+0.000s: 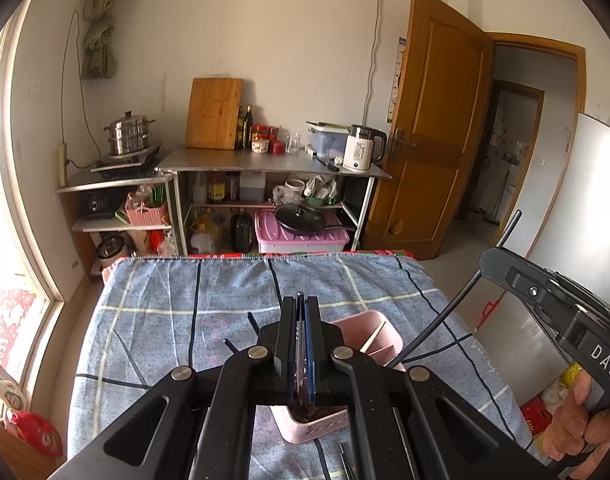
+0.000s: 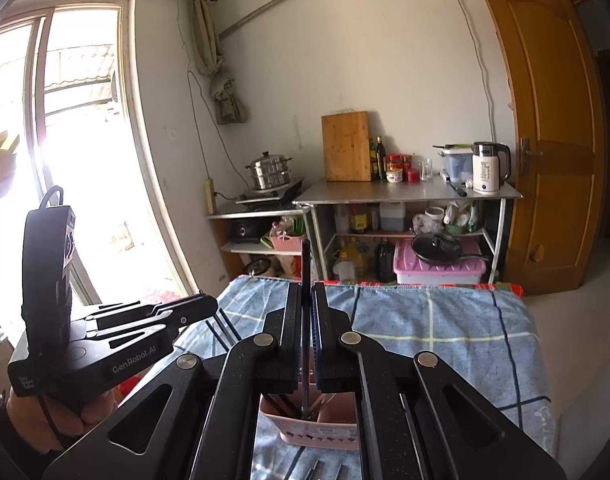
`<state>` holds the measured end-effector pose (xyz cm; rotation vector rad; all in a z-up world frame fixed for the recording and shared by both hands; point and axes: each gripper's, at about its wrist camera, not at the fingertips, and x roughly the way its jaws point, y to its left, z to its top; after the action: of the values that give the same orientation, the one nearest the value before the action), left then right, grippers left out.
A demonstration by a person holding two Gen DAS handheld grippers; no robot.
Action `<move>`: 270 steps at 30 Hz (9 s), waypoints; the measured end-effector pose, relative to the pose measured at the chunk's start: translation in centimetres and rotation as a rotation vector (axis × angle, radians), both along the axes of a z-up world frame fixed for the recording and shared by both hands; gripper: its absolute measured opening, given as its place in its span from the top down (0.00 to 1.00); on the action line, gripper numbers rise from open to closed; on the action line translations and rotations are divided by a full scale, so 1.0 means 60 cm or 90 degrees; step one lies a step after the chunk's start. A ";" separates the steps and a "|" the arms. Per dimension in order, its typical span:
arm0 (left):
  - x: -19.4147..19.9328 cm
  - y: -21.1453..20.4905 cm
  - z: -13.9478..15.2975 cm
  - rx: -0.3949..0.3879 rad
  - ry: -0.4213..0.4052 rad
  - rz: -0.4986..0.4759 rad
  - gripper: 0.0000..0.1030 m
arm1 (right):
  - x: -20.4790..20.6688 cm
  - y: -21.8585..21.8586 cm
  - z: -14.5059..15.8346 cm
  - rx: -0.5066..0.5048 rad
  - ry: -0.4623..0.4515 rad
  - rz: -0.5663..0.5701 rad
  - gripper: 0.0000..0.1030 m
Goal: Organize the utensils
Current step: 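Lower the sticks into the basket and open both tools, then withdraw both tools from the basket back to the remaining chopsticks, then lower both open tools onto the remaining chopsticks on the cloth, then grasp a black chopstick with the right tool while the left tool grasps a thin metal stick, then lift and carry both held sticks upright over the pink basket, then lower the sticks into the basket and open both tools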
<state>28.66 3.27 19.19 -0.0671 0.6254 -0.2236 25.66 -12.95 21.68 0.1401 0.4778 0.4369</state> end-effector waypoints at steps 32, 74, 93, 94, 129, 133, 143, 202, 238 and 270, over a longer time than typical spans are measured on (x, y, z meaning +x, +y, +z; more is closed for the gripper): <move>-0.020 0.021 -0.106 -0.002 0.045 0.011 0.95 | 0.010 -0.005 -0.116 -0.021 0.108 0.006 0.91; -0.364 -0.046 -0.209 0.028 0.004 0.005 0.90 | -0.297 -0.050 -0.229 -0.073 0.113 -0.014 0.79; -0.331 -0.057 -0.257 0.017 0.038 -0.012 0.82 | -0.269 -0.034 -0.280 -0.079 0.162 -0.009 0.78; -0.326 -0.057 -0.260 0.016 0.041 -0.012 0.82 | -0.264 -0.032 -0.285 -0.081 0.166 -0.009 0.78; -0.198 -0.114 -0.390 0.034 0.176 -0.018 0.79 | -0.185 -0.038 -0.397 -0.092 0.298 -0.008 0.90; -0.198 -0.125 -0.390 0.045 0.179 -0.024 0.79 | -0.186 -0.038 -0.397 -0.088 0.298 -0.009 0.90; -0.208 -0.137 -0.394 0.092 0.171 -0.024 0.82 | -0.194 -0.050 -0.397 -0.091 0.300 -0.015 0.90; -0.136 -0.057 -0.162 0.052 0.078 -0.022 0.96 | -0.100 -0.073 -0.206 -0.066 0.180 -0.031 0.96; -0.202 -0.034 -0.021 0.019 -0.011 -0.028 0.97 | -0.167 -0.086 -0.077 -0.049 0.059 -0.037 0.96; -0.045 0.010 0.111 -0.018 -0.095 0.001 0.97 | -0.026 -0.001 0.039 0.023 -0.047 -0.024 0.96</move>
<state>25.93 3.88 25.88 -0.0779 0.4736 -0.2339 24.08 -13.01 24.00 0.1676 0.3944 0.4119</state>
